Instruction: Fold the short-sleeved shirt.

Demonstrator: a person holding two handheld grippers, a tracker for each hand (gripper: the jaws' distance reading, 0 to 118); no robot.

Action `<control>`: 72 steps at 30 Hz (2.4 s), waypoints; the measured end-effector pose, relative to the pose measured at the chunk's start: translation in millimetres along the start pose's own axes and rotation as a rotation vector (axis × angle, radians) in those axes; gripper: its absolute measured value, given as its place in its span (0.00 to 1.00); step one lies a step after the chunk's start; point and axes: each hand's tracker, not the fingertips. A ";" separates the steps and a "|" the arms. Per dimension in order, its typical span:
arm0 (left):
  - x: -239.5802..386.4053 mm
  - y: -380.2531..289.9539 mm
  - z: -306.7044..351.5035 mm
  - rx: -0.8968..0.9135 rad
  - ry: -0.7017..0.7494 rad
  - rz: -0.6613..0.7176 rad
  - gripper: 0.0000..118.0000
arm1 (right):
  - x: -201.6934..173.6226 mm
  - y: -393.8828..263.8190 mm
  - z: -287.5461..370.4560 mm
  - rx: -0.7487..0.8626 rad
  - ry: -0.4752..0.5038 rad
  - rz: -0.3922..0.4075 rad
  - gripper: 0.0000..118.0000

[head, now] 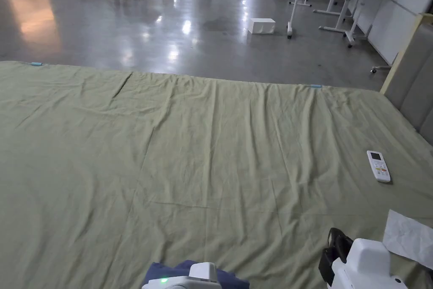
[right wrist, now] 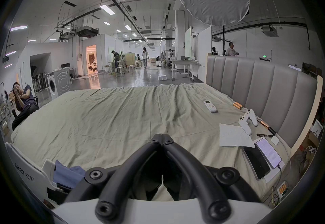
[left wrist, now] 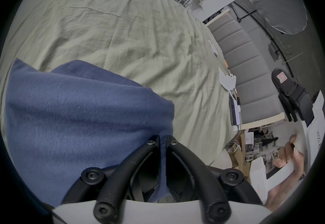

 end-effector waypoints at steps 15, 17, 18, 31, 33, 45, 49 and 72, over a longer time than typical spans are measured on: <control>10.0 67.3 159.4 0.593 0.180 -0.353 0.05 | -23.4 51.7 -5.3 0.131 0.017 -0.007 0.00; 10.5 69.7 177.5 0.730 0.268 -0.376 0.05 | -29.4 60.3 -5.3 0.161 0.012 0.006 0.00; 10.2 70.0 184.6 0.793 0.307 -0.392 0.05 | -32.3 64.3 -5.2 0.174 0.012 0.011 0.00; -27.8 73.3 223.2 1.049 0.599 -0.383 0.05 | -42.8 88.6 -7.2 0.277 -0.029 0.037 0.00; -33.4 72.4 226.6 1.048 0.613 -0.387 0.05 | -40.5 93.0 -8.2 0.282 -0.036 0.041 0.00; -70.1 51.3 223.8 0.947 0.611 -0.328 0.05 | -103.3 -25.6 11.1 -0.073 0.188 0.075 0.00; -83.9 40.3 217.2 0.880 0.595 -0.304 0.05 | -135.8 -70.7 6.8 -0.143 0.230 0.143 0.00; -179.4 21.1 113.9 0.171 -0.144 0.112 0.81 | -140.3 -132.4 -18.7 -0.229 0.159 0.137 0.00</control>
